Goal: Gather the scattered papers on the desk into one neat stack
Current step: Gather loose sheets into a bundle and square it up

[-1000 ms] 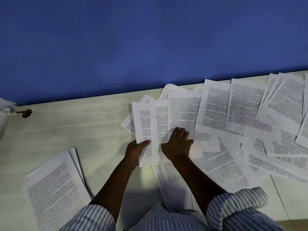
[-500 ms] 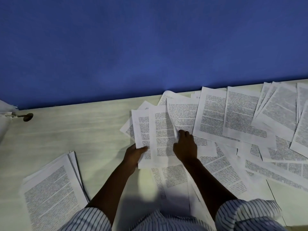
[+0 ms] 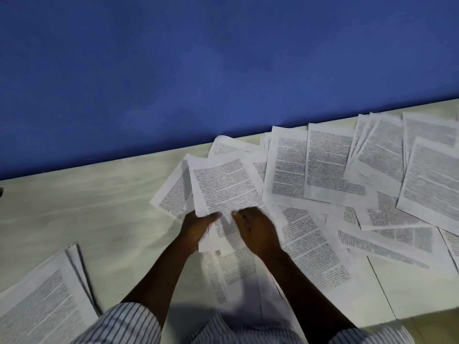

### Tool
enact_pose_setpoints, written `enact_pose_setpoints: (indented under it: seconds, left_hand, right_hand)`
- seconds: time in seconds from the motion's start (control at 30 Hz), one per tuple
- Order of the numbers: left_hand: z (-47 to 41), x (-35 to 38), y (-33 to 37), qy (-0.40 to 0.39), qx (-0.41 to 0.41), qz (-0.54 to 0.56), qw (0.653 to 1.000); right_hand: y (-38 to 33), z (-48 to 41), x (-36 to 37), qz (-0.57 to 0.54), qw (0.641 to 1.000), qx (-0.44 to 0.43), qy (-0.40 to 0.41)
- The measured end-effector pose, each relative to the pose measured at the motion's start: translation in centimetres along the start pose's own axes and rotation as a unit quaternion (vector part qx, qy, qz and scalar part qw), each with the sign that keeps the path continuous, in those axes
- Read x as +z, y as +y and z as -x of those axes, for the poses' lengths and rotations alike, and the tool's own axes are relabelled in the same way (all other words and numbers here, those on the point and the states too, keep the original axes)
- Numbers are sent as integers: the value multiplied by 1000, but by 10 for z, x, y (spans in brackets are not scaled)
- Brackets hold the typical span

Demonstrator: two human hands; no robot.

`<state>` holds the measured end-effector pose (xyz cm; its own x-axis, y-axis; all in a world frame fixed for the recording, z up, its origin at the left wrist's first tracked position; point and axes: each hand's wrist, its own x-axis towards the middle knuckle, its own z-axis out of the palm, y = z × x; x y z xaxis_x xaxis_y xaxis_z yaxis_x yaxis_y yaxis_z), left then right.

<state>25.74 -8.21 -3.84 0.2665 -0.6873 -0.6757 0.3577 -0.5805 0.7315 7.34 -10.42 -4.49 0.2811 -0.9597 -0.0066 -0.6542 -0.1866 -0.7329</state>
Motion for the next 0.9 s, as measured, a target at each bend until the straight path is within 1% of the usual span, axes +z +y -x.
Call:
enact_pose_setpoints:
  seconds: [0.03, 0.07, 0.1, 0.2, 0.23, 0.3, 0.43, 0.5, 0.57, 0.67, 0.77, 0.8, 0.9]
  left_hand:
    - [-4, 3, 0, 20, 3, -28, 999]
    - [-7, 5, -1, 29, 6, -43, 999]
    - [-10, 6, -1, 35, 11, -44, 998]
    - [-14, 12, 0, 43, 11, -29, 999]
    - [-15, 12, 0, 41, 3, -28, 999]
    - [-18, 9, -4, 45, -4, -46, 998]
    - [-21, 7, -8, 58, -11, -83, 995]
    - [-20, 7, -7, 40, -9, -85, 996]
    - [-16, 8, -4, 32, -12, -87, 996]
    - [-15, 7, -2, 2, -23, -54, 998]
    - [-10, 8, -1, -20, -37, 3, 999]
    - [-9, 9, 0, -26, -42, 19, 999]
    - [-9, 11, 4, -31, -52, 61, 996]
  right_hand:
    - [10, -11, -8, 33, 998, 8, 55]
    - [18, -24, -15, 79, 993, 35, 85]
    - [24, -36, -22, 121, 986, 72, 92]
    - [35, -65, -34, 190, 961, 199, 35]
    - [36, -72, -35, 217, 952, 217, 19]
    - [37, -81, -30, 262, 938, 226, 9]
    - [37, -91, -21, 299, 917, 265, 4]
    - [34, -92, -23, 317, 911, 263, 9]
    - [36, -93, -30, 309, 918, 247, 9]
    - [47, -86, -49, 225, 950, 210, 53]
    - [54, -64, -53, 163, 966, 181, 91]
    - [54, -52, -48, 154, 969, 166, 99]
    - [41, -14, -21, 145, 980, 77, 113]
